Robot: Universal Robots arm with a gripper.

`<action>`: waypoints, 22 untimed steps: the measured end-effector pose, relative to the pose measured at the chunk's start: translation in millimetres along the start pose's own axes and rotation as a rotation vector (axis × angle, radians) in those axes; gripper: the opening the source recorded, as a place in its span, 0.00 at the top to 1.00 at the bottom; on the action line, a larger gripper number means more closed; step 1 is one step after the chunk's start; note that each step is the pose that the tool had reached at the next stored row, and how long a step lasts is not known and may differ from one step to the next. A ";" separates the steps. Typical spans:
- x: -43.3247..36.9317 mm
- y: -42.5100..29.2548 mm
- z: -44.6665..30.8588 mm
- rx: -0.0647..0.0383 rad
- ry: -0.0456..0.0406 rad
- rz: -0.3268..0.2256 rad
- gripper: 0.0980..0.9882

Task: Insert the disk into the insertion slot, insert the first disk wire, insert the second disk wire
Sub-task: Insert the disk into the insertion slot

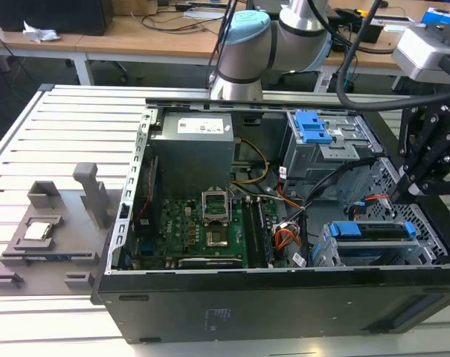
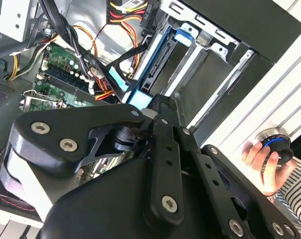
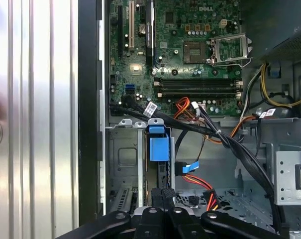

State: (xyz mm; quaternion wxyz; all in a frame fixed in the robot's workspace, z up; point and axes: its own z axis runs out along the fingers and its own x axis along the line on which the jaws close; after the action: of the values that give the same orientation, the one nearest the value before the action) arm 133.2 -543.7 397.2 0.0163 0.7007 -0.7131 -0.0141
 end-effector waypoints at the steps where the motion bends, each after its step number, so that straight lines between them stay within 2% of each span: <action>1: 0.0 -0.1 0.5 0.000 0.0000 0.000 0.99; 10: -0.1 -1.9 12.8 0.000 0.0001 0.000 0.99; 12: -0.1 -3.8 18.1 0.000 0.0000 0.000 0.99; 14: -0.1 -5.5 19.7 0.000 0.0001 0.000 0.99; 16: -1.9 -13.9 20.7 0.000 0.0001 0.000 0.99; 19: -3.6 -21.1 22.0 0.000 0.0001 0.000 0.99; 22: -3.6 -22.0 22.9 0.000 0.0002 0.000 0.99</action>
State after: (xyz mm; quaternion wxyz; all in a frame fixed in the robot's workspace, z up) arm 154.3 -540.6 373.4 0.0164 0.7007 -0.7131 -0.0141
